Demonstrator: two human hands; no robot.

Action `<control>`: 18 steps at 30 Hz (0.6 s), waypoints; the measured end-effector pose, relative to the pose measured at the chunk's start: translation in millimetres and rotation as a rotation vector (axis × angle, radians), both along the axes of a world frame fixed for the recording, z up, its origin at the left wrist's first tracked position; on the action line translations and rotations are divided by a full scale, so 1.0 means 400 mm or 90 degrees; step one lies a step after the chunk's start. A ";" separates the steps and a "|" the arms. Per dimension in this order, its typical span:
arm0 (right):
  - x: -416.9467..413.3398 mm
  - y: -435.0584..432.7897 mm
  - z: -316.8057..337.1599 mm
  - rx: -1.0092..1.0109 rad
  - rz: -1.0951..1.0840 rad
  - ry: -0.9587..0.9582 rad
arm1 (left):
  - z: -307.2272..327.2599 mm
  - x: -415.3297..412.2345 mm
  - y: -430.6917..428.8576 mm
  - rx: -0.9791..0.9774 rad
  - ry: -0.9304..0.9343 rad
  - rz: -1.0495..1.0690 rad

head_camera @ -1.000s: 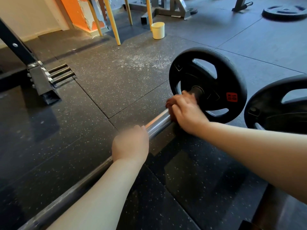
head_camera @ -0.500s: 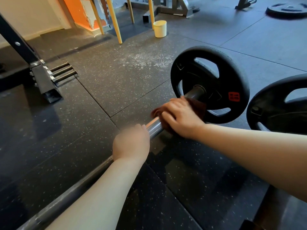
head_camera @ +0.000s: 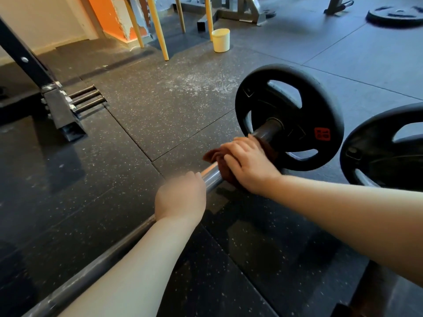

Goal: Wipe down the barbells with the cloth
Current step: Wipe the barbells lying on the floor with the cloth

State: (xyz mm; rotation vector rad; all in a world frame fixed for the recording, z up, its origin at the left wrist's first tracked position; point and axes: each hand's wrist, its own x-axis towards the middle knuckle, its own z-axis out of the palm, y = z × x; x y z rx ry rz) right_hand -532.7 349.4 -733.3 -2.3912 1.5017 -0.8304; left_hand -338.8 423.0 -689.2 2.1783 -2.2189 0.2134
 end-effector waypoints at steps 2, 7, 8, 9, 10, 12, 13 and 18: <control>0.003 0.038 -0.024 -0.014 0.039 0.027 | 0.002 0.001 0.002 -0.001 -0.005 0.001; -0.027 -0.050 0.058 0.048 0.041 0.096 | 0.005 0.004 0.002 0.003 0.003 -0.006; -0.019 -0.081 0.089 0.103 0.010 0.119 | 0.004 0.003 0.001 0.003 0.007 -0.008; -0.005 -0.108 0.111 0.165 -0.018 0.154 | 0.003 0.002 0.001 0.004 0.011 -0.009; 0.011 -0.128 0.121 0.211 -0.045 0.190 | 0.003 -0.001 0.000 0.005 0.014 -0.010; 0.034 -0.126 0.111 0.199 -0.084 0.211 | 0.001 -0.005 0.001 0.005 0.010 -0.011; 0.038 -0.105 0.093 0.141 -0.095 0.168 | 0.000 -0.005 0.002 0.005 0.003 -0.012; -0.027 -0.005 0.012 -0.033 0.123 0.116 | 0.001 0.002 0.002 0.008 -0.022 -0.007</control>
